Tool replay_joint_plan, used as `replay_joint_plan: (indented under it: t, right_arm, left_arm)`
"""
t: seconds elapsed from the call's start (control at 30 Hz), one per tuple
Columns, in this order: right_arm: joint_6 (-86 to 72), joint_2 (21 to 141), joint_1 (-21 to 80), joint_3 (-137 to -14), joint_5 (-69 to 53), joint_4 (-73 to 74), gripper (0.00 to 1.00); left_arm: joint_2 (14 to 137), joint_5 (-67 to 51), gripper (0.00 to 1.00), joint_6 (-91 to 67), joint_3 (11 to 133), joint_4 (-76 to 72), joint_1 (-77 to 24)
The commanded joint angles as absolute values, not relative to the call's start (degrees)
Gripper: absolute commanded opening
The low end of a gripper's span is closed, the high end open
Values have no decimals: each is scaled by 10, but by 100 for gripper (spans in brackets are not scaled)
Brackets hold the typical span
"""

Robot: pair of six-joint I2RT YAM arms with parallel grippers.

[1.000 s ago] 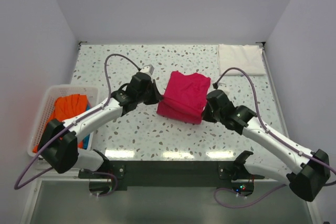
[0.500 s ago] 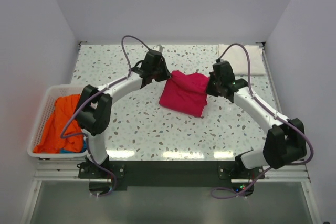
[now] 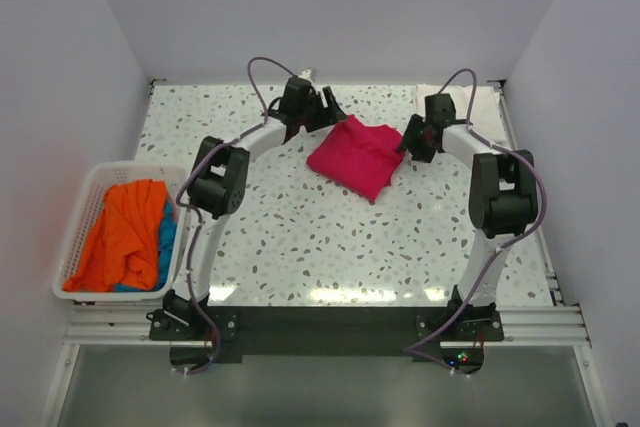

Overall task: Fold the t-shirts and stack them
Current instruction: Fold the tshirt

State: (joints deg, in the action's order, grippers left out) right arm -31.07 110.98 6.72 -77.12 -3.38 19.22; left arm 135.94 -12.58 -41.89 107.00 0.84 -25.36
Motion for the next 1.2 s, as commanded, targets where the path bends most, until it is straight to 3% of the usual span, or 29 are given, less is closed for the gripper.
replay_joint_plan:
  t: [0.0,0.1,0.2,0.23,0.43,0.53,0.7,0.83,0.97,1.17]
  right_arm:
    - [-291,1132,39,-846,-45,204,57]
    - [-275,1094,43,-818,-17,206,64]
    - [-271,1047,77,-783,26,217,66]
    - [-270,1029,91,-779,43,221,66]
    - [-270,1040,198,-782,107,210,65]
    - [-259,1098,207,-819,86,207,65]
    - [-249,1172,213,-839,69,204,63]
    - [-245,1156,236,-790,60,192,63]
    - [-250,1117,268,-728,63,185,62]
    - [-278,1021,328,-597,50,172,60]
  left_arm:
    - [1351,-166,75,-400,1122,-38,-224]
    - [1296,-135,78,-388,1068,-33,-217]
    - [1247,-95,70,-388,1022,-6,-219]
    - [1242,-93,60,-391,1007,-8,-220]
    - [1234,-76,27,-392,927,-32,-258]
    - [1246,-69,19,-395,917,-38,-279]
    - [1250,-19,13,-406,904,-11,-309]
    - [1234,65,9,-444,873,65,-337]
    - [1193,101,3,-498,775,96,-349]
    - [1053,109,3,-548,594,76,-375]
